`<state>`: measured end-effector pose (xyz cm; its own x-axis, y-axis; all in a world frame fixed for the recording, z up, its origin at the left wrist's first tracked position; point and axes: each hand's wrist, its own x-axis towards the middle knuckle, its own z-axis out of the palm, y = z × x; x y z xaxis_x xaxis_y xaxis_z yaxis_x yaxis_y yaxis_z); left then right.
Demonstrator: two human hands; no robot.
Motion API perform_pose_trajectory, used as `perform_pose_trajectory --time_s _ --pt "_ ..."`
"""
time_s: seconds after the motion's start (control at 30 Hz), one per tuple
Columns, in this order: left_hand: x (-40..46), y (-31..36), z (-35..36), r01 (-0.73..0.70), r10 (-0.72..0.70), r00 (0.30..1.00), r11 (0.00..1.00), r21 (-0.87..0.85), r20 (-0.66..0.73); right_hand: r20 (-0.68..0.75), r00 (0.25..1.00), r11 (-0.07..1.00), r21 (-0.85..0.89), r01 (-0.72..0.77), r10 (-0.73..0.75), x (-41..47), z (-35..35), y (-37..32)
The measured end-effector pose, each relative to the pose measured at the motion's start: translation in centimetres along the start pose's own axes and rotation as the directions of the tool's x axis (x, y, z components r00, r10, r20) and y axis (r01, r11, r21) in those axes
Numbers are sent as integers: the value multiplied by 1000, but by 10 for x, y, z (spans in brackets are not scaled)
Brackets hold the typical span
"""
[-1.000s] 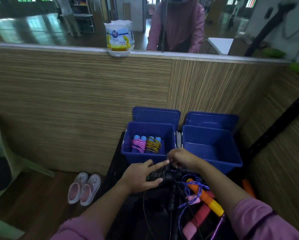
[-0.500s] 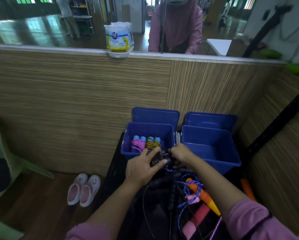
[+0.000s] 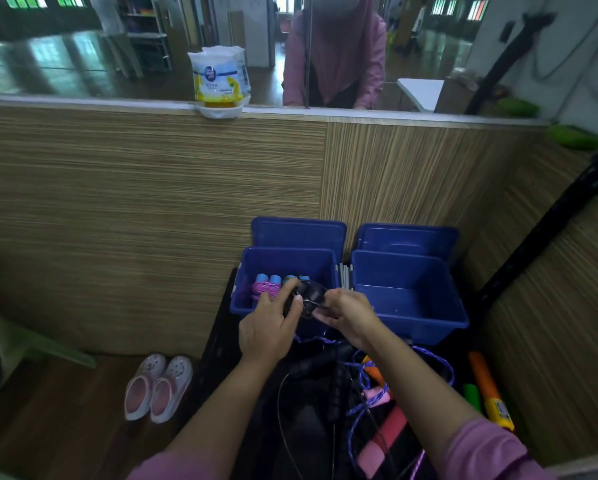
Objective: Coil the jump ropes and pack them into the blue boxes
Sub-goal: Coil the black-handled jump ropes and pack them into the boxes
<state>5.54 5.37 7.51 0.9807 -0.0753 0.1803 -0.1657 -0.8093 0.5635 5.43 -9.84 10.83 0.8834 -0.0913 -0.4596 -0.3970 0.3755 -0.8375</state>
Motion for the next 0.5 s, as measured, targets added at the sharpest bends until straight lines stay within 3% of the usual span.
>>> perform_pose_trajectory --time_s 0.1,0.23,0.37,0.43,0.5 --pt "-2 8 -1 -40 38 999 996 -85 -16 -3 1000 999 45 28 -28 3 -2 -1" --pt "-1 6 1 -25 25 1000 993 -114 4 36 999 998 -54 32 -30 3 -1 0" --pt "-3 5 1 -8 10 1000 992 -123 16 65 997 999 2 52 -52 4 -5 7" --pt "-2 5 1 23 -20 1000 991 -135 22 41 991 992 -22 126 -125 6 -7 12" --pt "-2 6 1 55 -52 998 984 -167 21 27 970 955 -169 243 -242 7 -6 17"
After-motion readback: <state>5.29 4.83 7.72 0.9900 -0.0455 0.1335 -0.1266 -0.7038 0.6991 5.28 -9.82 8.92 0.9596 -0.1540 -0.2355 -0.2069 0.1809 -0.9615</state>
